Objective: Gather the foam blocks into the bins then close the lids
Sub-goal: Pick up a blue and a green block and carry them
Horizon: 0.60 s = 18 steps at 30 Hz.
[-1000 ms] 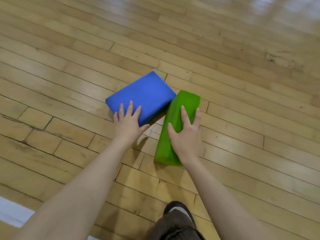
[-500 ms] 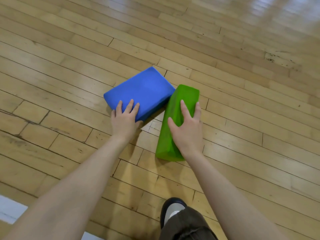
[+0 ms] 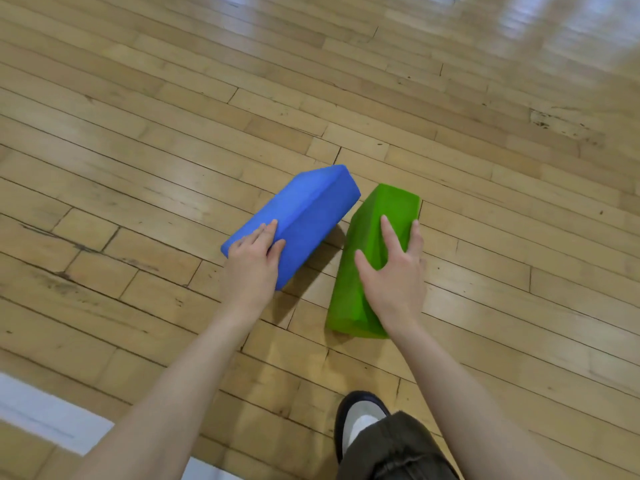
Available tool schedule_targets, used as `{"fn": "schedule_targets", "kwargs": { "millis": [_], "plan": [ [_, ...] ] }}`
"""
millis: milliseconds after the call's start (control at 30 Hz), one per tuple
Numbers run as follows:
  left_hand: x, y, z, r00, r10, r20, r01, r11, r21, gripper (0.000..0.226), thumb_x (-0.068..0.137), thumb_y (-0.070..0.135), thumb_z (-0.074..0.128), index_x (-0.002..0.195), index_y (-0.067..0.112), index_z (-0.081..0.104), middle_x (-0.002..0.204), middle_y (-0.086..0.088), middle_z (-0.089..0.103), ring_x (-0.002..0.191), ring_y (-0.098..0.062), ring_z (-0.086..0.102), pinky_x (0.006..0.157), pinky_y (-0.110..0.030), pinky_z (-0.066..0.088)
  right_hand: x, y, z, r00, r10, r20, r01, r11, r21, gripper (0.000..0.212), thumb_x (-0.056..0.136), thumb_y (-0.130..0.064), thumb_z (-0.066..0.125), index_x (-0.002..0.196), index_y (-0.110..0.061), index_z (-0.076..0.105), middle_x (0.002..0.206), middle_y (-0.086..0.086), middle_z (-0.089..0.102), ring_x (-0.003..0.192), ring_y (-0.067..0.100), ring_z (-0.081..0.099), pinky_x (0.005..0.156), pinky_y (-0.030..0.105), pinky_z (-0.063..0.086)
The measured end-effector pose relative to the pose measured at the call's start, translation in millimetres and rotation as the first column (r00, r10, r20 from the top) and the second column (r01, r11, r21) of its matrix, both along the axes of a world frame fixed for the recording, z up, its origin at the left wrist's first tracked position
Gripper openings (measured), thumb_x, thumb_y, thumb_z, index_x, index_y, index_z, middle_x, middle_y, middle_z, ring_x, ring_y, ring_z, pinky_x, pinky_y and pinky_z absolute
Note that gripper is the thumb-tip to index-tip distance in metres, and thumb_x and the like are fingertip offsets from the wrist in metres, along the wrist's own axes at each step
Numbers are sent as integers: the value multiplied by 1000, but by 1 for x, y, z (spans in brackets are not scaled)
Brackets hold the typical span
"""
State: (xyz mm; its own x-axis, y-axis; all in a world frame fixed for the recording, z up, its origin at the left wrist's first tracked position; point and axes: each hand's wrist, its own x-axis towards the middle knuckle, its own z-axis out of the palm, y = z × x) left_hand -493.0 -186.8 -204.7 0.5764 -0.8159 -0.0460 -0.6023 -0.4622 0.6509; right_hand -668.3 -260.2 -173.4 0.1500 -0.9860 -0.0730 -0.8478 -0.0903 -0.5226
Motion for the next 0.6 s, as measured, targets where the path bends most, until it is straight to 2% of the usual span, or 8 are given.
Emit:
{"fn": "schedule_targets", "kwargs": {
  "millis": [67, 167, 200, 267, 333, 400, 500, 600],
  "plan": [
    [-9, 22, 14, 999, -23, 25, 22, 999, 31, 44, 100, 34, 36, 143, 29, 36, 128, -2, 54, 107, -28, 53, 84, -40, 48, 2, 9, 3, 1000, 8, 15, -8, 1000, 6, 66, 87, -47, 58, 145, -42, 28, 158, -1, 9, 132, 28, 35, 90, 37, 45],
    [-16, 38, 19, 976, -125, 177, 99, 984, 149, 55, 93, 52, 14, 146, 41, 20, 122, -5, 50, 86, -29, 55, 62, -36, 48, 10, 23, 5, 997, 40, 70, -42, 999, 28, 65, 88, -45, 58, 145, -41, 29, 158, -2, 7, 133, 26, 34, 89, 33, 42],
    [-16, 38, 18, 961, -163, 222, 119, 973, 196, 58, 90, 56, 13, 147, 42, 16, 125, -5, 47, 90, -28, 55, 63, -35, 48, 12, 25, 4, 996, 46, 82, -49, 998, 35, 65, 87, -45, 58, 145, -41, 29, 158, -2, 8, 133, 26, 33, 91, 35, 43],
    [-13, 36, 16, 924, -233, 304, 155, 954, 258, 72, 87, 64, 30, 149, 33, 12, 133, -9, 38, 103, -30, 50, 70, -37, 49, 15, 27, 0, 993, 53, 109, -60, 996, 63, 65, 87, -47, 59, 145, -43, 29, 158, -2, 8, 135, 25, 32, 94, 39, 43],
    [-6, 34, 16, 893, -274, 356, 162, 936, 314, 101, 75, 72, 50, 150, 15, 11, 135, -13, 30, 106, -31, 44, 75, -38, 47, 15, 27, -3, 990, 97, 101, -105, 991, 85, 66, 86, -48, 58, 144, -45, 28, 158, -2, 6, 135, 27, 32, 94, 40, 43],
    [4, 31, 17, 902, -258, 347, 122, 922, 367, 113, 70, 72, 58, 149, 11, 4, 140, -13, 22, 107, -30, 41, 76, -37, 46, 16, 29, -6, 983, 179, 33, -181, 980, 88, 68, 86, -50, 58, 145, -47, 23, 158, -2, 2, 132, 29, 36, 90, 39, 47],
    [11, 31, 16, 903, -280, 327, 159, 923, 351, 92, 81, 59, 54, 150, 26, 4, 149, -11, 13, 106, -33, 44, 71, -35, 45, 23, 34, -8, 975, 220, -4, -219, 973, 74, 68, 86, -49, 57, 144, -47, 23, 159, -3, -1, 129, 29, 39, 84, 37, 51],
    [13, 35, 29, 946, -198, 256, 117, 947, 299, 73, 86, 47, 53, 148, 30, 20, 154, -9, 15, 104, -36, 45, 79, -36, 43, 34, 32, 4, 982, 179, 56, -183, 981, 67, 64, 86, -47, 60, 143, -44, 31, 159, -3, 5, 129, 26, 41, 86, 38, 51]
  ]
}}
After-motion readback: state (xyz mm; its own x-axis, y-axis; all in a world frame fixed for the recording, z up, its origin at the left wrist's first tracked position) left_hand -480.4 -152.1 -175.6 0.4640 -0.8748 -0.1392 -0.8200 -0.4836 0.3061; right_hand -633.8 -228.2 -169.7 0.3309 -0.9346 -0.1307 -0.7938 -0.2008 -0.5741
